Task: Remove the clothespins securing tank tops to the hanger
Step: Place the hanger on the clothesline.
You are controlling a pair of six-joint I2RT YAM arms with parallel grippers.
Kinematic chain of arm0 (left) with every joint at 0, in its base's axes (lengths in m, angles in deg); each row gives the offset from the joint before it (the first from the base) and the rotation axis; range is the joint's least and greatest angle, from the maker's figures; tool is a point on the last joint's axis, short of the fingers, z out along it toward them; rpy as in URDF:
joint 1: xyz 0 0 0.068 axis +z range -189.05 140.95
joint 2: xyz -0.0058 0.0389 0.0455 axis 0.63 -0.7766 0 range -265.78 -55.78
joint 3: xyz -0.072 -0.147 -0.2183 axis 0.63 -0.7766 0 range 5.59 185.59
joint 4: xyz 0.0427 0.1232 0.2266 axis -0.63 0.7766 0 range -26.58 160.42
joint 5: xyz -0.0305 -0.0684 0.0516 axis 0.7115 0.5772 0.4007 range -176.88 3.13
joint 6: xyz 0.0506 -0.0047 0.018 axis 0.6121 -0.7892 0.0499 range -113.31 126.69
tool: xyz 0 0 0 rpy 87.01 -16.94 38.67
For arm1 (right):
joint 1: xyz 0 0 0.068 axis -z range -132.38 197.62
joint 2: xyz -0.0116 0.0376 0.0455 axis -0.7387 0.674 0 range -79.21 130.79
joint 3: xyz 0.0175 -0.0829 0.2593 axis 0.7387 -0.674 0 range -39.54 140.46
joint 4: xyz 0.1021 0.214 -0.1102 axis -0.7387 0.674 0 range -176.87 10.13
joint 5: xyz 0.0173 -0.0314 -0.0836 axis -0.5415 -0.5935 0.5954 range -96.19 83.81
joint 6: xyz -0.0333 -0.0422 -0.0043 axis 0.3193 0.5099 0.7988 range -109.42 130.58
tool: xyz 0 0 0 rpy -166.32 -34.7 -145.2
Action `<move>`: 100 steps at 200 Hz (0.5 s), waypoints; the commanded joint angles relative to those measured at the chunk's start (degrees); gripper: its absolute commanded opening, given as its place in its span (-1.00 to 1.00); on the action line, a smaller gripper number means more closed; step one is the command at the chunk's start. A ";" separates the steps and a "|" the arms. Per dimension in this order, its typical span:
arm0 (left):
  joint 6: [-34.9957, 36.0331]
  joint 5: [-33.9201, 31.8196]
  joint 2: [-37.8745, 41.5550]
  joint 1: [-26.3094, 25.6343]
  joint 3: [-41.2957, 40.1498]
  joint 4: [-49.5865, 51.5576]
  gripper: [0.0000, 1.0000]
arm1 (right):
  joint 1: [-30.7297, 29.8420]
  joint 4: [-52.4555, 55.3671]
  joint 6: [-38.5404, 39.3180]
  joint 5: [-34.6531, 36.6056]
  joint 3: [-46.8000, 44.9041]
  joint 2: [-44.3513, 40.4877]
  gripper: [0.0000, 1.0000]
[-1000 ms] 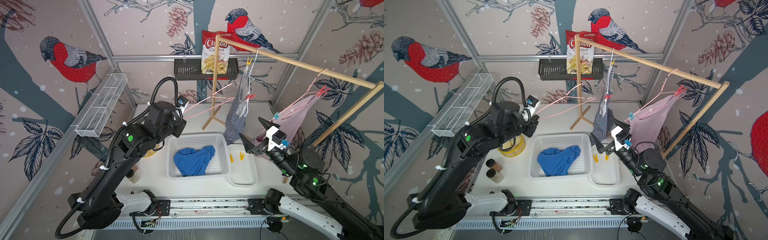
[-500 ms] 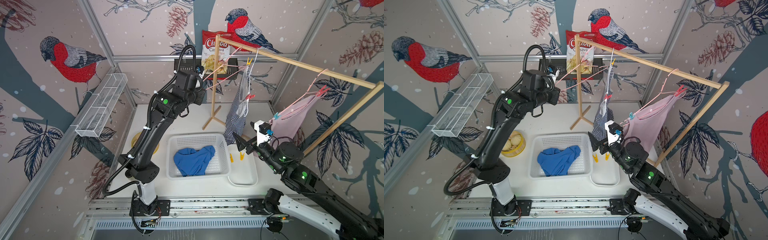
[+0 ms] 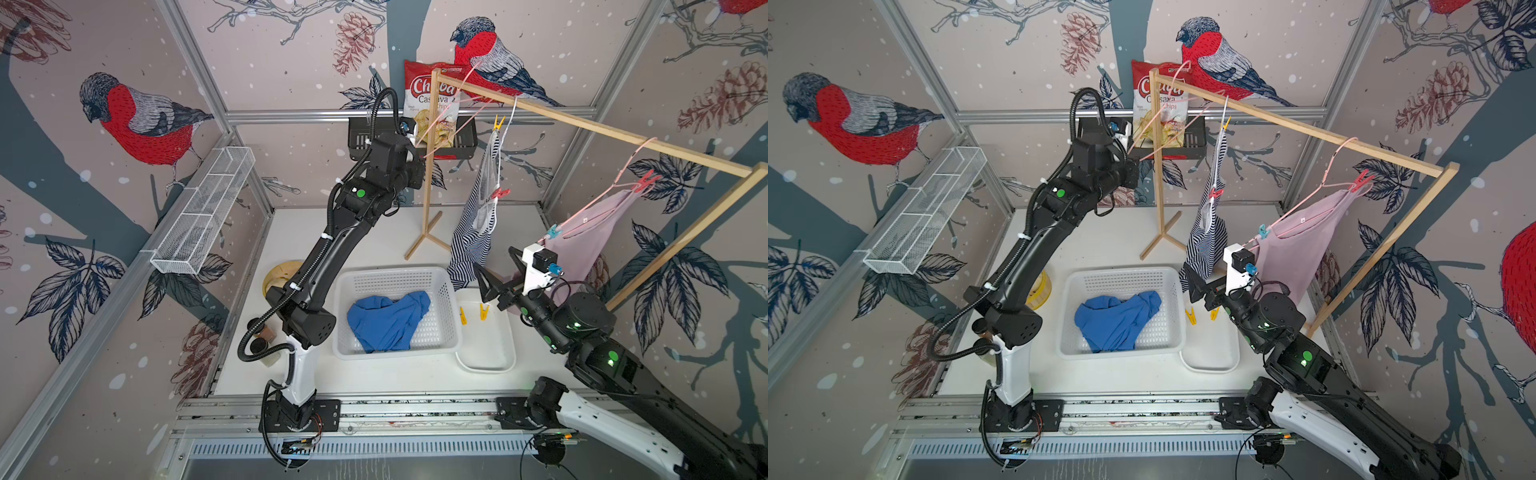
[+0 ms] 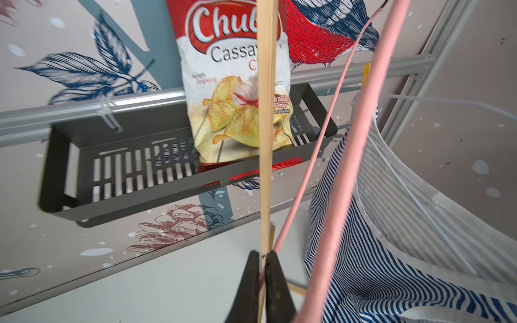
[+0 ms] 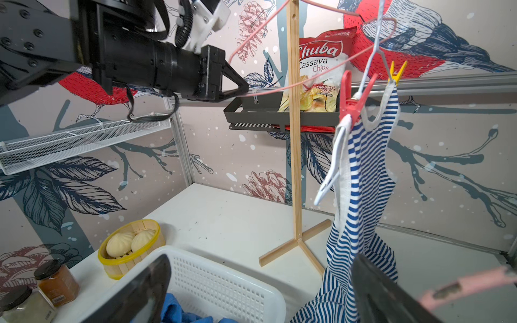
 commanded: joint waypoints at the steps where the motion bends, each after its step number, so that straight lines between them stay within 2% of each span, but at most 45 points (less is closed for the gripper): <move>1: -1.62 1.55 -2.07 0.19 0.84 -4.32 -1.00 | 0.04 0.61 -0.72 1.41 0.60 0.21 1.00; 56: -0.39 3.59 -2.26 0.19 -2.42 -1.03 -0.98 | 0.04 1.34 -1.07 1.09 0.87 1.86 1.00; 62: -0.05 4.33 -1.32 0.24 -3.65 -1.03 -0.80 | 0.07 1.13 -1.07 0.98 0.71 1.89 1.00; 68: -0.15 4.72 -0.21 0.26 -4.95 -1.01 -0.54 | 0.03 0.93 -1.20 0.75 0.66 2.01 1.00; 74: -0.60 4.85 1.16 0.20 -6.45 -1.39 -0.18 | 0.08 0.78 -1.33 0.59 0.57 2.11 1.00; 92: -0.85 7.66 7.08 0.19 -13.14 -4.84 0.61 | 0.06 0.05 -1.66 -0.06 0.41 2.32 1.00; 96: -0.87 8.26 8.66 0.19 -15.05 -6.27 0.90 | 0.04 -0.12 -1.69 -0.09 0.36 2.36 1.00; 100: -0.87 8.87 10.28 0.24 -17.12 -7.88 0.98 | 0.03 -0.27 -1.73 -0.29 0.23 2.43 1.00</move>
